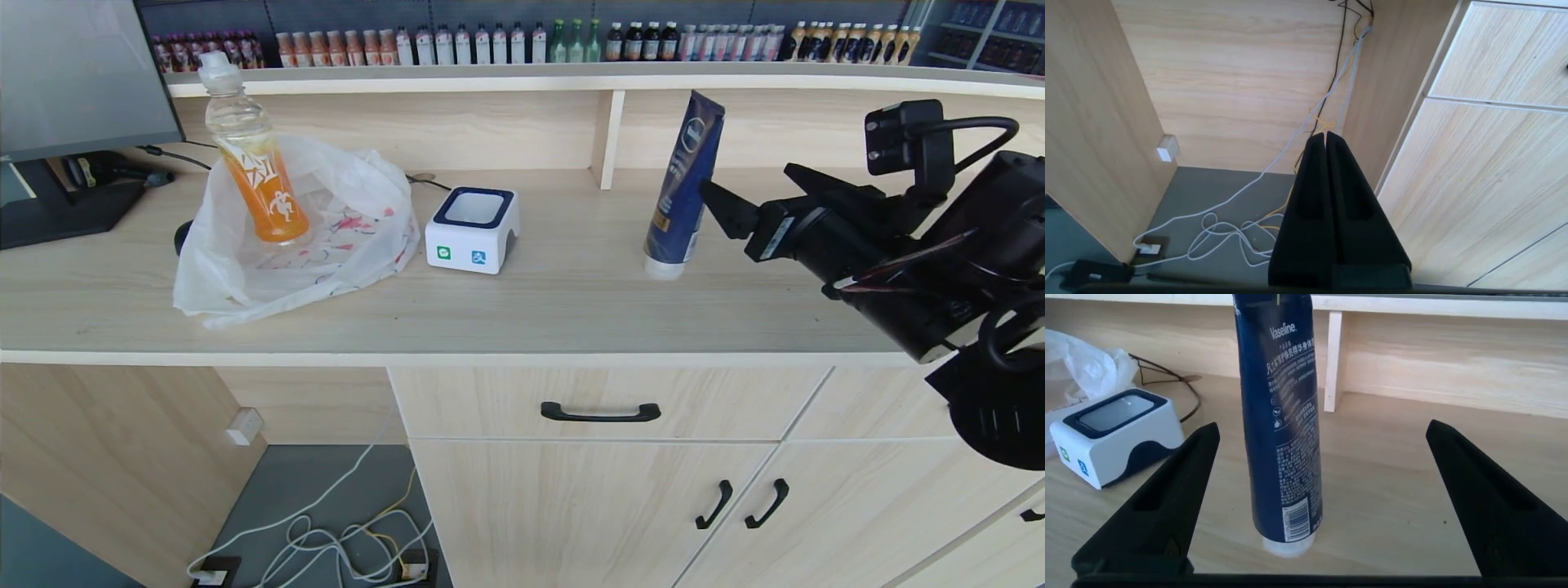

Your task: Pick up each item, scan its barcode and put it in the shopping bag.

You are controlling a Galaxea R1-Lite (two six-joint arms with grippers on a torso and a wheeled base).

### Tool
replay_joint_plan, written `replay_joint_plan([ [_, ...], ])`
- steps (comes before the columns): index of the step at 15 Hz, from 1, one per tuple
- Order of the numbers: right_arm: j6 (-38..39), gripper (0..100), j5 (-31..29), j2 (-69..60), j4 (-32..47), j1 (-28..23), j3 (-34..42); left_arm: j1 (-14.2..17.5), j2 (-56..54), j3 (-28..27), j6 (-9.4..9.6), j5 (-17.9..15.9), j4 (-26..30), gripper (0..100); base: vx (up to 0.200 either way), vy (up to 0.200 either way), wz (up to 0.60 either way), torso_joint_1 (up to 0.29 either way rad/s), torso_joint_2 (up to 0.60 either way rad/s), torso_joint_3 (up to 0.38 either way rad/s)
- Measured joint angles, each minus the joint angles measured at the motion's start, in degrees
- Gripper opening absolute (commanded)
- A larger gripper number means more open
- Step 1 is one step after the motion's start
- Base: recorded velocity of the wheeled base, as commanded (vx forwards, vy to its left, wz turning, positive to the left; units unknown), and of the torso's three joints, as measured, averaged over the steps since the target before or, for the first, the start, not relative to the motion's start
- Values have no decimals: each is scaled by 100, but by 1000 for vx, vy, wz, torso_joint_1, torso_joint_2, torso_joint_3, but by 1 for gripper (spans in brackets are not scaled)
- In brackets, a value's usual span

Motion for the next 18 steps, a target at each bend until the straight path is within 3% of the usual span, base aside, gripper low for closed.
replay_joint_plan([
  [4, 6, 100, -217, 99, 388, 127, -441, 0, 0, 0, 0, 0, 0, 0, 0, 0, 0, 0, 0, 0],
  [10, 4, 100, -887, 417, 840, 764, -1232, -6, 0, 0, 0, 0, 0, 0, 0, 0, 0, 0, 0, 0],
  [18, 15, 100, -1393, 763, 1154, 817, -1698, -11, 0, 0, 0, 0, 0, 0, 0, 0, 0, 0, 0, 0],
])
